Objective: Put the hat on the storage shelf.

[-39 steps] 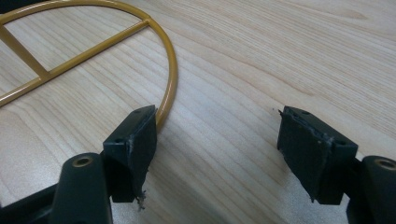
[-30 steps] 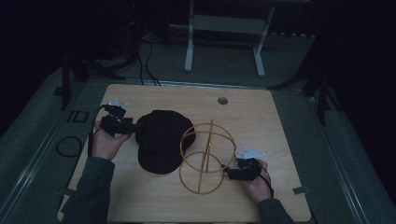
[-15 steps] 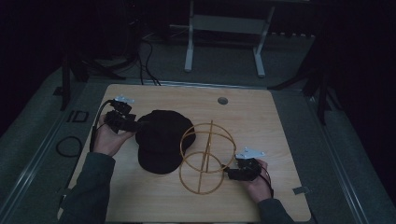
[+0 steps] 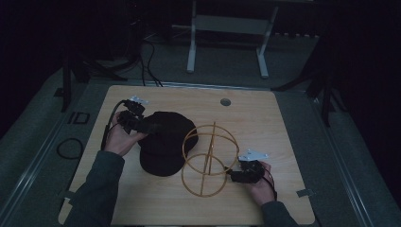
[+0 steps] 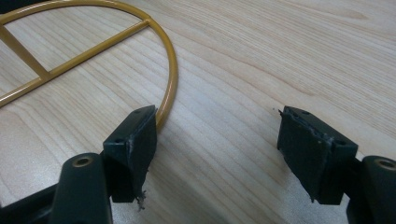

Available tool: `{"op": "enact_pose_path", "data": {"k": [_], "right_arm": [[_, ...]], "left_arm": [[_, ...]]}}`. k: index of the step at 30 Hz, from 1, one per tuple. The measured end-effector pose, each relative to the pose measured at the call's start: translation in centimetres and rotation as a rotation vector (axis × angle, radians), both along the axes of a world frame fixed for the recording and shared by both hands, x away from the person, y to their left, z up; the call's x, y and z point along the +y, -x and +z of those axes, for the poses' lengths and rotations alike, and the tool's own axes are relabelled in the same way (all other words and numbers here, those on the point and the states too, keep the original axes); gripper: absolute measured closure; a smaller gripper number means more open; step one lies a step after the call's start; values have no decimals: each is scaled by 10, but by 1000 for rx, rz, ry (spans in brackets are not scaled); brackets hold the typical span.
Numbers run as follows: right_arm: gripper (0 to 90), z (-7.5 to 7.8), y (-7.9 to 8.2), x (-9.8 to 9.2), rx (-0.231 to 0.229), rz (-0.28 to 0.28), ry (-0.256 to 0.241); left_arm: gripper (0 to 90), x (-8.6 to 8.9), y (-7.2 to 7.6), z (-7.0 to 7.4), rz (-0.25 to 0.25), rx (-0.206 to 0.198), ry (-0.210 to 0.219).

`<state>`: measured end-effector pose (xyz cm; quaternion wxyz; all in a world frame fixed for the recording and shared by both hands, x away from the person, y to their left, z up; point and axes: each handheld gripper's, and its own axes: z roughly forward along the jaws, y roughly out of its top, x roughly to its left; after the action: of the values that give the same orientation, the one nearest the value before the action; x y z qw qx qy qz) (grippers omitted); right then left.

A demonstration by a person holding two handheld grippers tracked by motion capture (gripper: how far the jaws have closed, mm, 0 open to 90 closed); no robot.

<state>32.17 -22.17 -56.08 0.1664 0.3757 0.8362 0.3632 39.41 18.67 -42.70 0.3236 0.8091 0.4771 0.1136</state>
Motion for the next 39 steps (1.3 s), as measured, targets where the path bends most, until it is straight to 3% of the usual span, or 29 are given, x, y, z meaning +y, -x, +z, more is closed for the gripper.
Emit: {"op": "enact_pose_path", "data": {"k": [7,12,20,29,32,36,37,38,39], "right_arm": [[283,0,0,0,0,1,1],[284,0,0,0,0,1,1],[284,0,0,0,0,1,1],[284,0,0,0,0,0,1],[284,0,0,0,0,1,1],[283,0,0,0,0,1,1],[283,0,0,0,0,1,1],[284,0,0,0,0,1,1],[283,0,0,0,0,1,1]], "left_arm": [[18,-16,-8,-9,-8,3,-26],[18,-23,-15,-16,31,10,-67],[14,-29,-18,-28,34,35,-62],[24,-37,-15,-40,32,57,-91],[172,-38,-13,-45,66,48,-145],[476,-36,-10,-47,55,42,-163],[476,-35,-10,-47,55,45,-164],[575,-34,-9,-46,48,46,-157],[612,-34,-9,-46,41,48,-154]]}}
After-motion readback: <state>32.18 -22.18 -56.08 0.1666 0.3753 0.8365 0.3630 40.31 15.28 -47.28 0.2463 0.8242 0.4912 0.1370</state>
